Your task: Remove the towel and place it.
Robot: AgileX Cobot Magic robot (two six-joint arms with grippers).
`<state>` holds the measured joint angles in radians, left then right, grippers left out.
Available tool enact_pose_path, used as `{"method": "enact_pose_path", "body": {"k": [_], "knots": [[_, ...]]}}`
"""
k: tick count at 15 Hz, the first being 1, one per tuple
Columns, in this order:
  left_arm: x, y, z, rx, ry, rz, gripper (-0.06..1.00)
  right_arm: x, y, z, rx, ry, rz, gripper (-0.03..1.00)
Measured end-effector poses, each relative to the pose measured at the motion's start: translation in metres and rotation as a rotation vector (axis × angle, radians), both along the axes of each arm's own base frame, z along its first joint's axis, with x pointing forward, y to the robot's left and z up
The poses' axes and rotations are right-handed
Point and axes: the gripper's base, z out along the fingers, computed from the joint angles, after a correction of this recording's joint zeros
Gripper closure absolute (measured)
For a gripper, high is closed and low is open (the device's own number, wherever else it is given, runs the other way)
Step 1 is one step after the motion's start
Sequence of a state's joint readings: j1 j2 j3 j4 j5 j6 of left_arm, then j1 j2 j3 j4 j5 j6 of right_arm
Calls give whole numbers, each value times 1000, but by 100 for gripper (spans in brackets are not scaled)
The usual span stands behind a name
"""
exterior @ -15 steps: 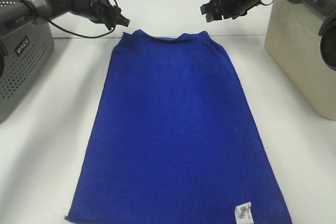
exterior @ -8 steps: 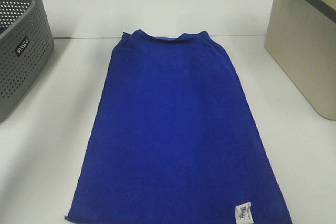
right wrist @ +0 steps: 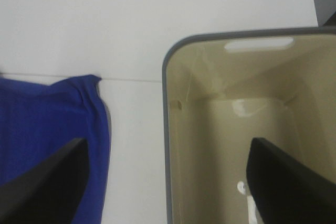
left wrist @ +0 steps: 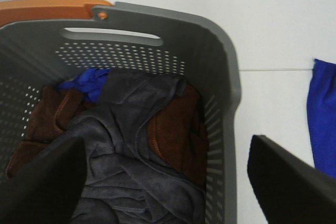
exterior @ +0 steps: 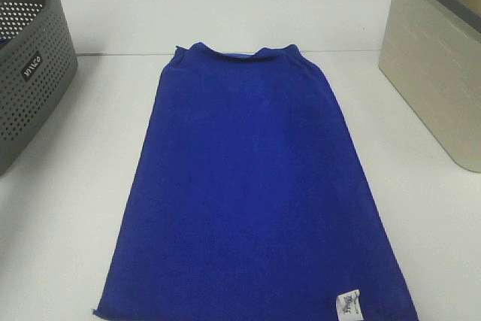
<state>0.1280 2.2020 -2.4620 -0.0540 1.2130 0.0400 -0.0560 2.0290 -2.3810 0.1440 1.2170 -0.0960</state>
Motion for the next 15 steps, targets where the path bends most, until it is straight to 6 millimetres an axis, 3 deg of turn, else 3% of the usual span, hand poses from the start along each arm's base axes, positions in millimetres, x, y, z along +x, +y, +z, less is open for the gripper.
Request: {"method": "enact_pose_path", "body": {"k": [2, 4, 7, 9, 13, 15], "knots": [[-13, 0, 8, 8, 14, -10, 16, -28, -2, -11, -6, 106, -7, 18], [-44, -5, 3, 1, 113, -22, 16, -82, 2, -10, -2, 176, -4, 18], [-122, -14, 7, 13, 219, -53, 16, -188, 8, -14, -6, 216, -5, 18], [-185, -20, 17, 42, 224, -49, 16, -259, 12, -23, -8, 185, -6, 18], [-279, -29, 19, 103, 93, -30, 16, -366, 19, -45, -18, 13, -7, 18], [-313, -33, 11, 116, 4, -26, 16, -404, 21, -62, -23, -71, -8, 18]]}}
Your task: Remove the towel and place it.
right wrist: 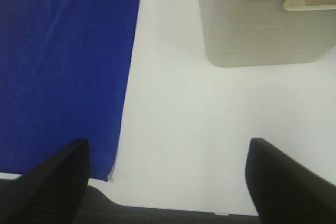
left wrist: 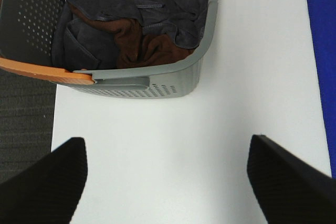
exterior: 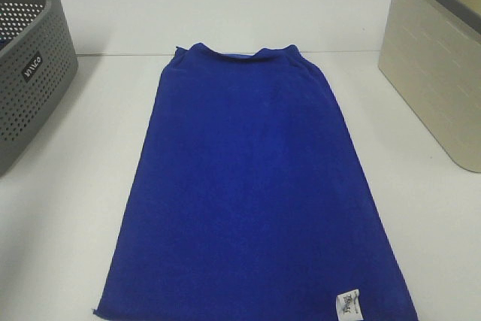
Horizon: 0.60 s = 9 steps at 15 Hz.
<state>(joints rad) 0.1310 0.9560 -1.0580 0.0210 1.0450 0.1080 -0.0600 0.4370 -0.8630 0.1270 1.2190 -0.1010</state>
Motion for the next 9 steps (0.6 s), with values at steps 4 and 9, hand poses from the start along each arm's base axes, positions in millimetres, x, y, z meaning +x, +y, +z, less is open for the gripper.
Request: {"method": "enact_pose_path", "body": {"k": [4, 9], "knots": [[-72, -9, -36, 15, -112, -1, 16, -54, 3, -32, -9, -182, 1, 18], [-164, -22, -74, 42, -366, -4, 16, -66, 6, -60, -27, -223, 46, 18]]}}
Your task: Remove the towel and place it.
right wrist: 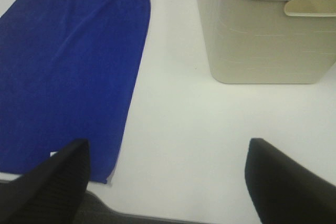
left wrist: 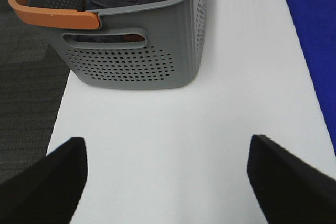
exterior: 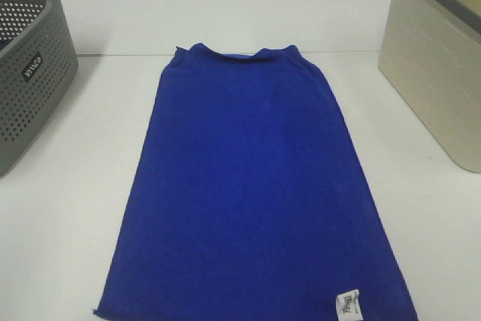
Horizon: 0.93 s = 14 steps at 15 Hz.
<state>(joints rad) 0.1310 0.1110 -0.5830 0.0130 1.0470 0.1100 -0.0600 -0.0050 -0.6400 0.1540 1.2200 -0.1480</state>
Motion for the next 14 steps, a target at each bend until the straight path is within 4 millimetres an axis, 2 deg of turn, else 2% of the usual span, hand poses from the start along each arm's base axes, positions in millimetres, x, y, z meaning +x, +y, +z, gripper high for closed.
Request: {"method": "enact_pose_path", "body": {"k": [1, 2, 4, 8, 14], "knots": [[-15, -3, -5, 10, -35, -10, 16, 4, 0, -7, -21, 26, 24, 18], [-22, -4, -10, 23, -11, -24, 16, 9, 1, -17, -19, 63, 36, 18], [-22, -9, -17, 28, 42, -97, 16, 15, 3, -33, 4, 129, 55, 18], [-14, -13, -20, 12, -11, -141, 16, 25, 3, -39, 13, 82, 53, 19], [-13, -13, -21, 10, -14, -142, 16, 26, 3, -39, 14, 70, 51, 19]]}}
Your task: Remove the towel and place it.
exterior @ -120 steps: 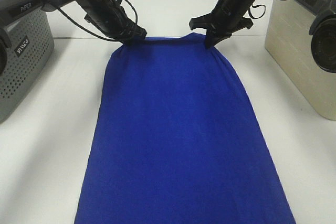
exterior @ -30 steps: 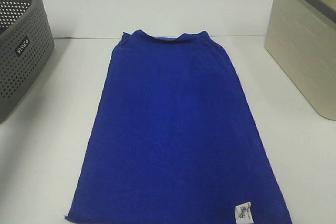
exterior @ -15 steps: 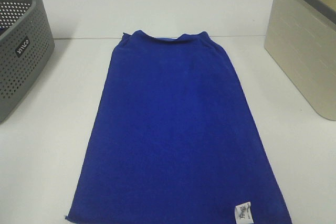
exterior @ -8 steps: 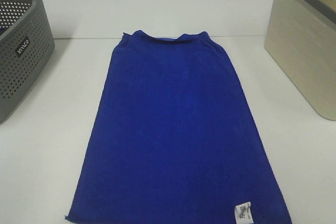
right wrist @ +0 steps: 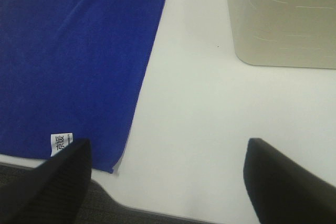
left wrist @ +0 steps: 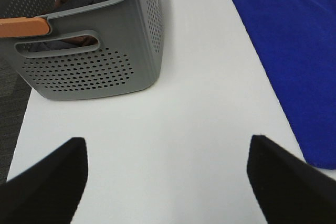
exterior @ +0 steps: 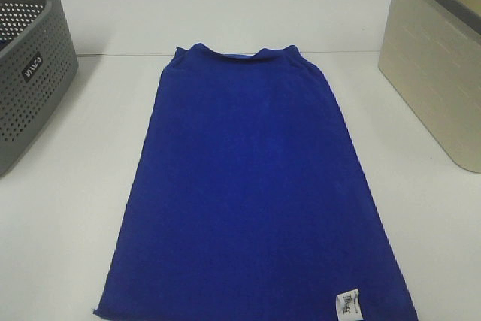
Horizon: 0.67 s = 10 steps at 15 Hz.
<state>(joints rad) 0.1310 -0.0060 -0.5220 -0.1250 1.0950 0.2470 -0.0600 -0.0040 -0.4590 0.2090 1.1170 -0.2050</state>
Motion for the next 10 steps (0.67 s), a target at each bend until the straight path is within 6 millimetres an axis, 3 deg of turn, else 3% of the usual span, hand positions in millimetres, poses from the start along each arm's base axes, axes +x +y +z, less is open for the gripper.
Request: {"method": "enact_pose_path", "body": {"k": [10], "knots": [[0, -3, 1, -44, -14, -29, 16, 0, 1, 0, 6, 0, 4, 19]]}}
